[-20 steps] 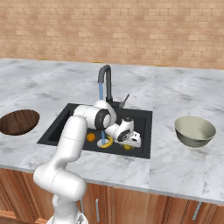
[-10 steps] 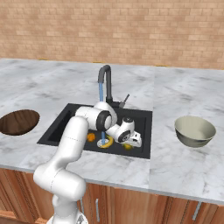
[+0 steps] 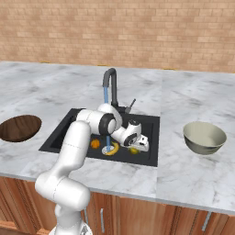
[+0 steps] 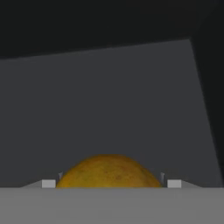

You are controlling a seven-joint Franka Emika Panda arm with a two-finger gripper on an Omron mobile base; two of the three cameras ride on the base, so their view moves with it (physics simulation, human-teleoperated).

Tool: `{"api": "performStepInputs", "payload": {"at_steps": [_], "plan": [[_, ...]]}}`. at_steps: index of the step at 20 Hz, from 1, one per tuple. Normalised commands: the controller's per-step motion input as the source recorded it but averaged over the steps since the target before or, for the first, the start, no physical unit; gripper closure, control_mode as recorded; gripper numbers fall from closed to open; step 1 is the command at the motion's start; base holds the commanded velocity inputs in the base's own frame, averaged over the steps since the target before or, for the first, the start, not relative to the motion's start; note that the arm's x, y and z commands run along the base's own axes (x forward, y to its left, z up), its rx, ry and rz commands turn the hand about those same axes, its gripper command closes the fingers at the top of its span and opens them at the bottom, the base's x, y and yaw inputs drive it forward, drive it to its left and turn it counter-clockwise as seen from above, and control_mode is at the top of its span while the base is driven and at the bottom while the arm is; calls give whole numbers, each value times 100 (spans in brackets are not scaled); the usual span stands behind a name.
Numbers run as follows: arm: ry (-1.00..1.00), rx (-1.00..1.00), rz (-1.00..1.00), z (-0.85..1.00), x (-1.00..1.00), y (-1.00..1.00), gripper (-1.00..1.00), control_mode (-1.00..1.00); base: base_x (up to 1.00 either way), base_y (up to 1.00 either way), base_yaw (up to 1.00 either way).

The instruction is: Pick the oranges from the sink and place them in one bowl. Place the banana in the other bowl. Then turn off the sink faucet.

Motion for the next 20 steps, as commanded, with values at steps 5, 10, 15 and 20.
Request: {"api": "performStepInputs", "payload": {"at_steps": [5,10,15,20], "plan": [[-2,0,3,63,0,0,100,-100,0,0,0],[-11,0,2,65,-10,0,100,-100,0,0,0],[-13,0,1,75,-19,0,100,-100,0,0,0],[-13,0,0,78,-29,0,100,-100,0,0,0]]}}
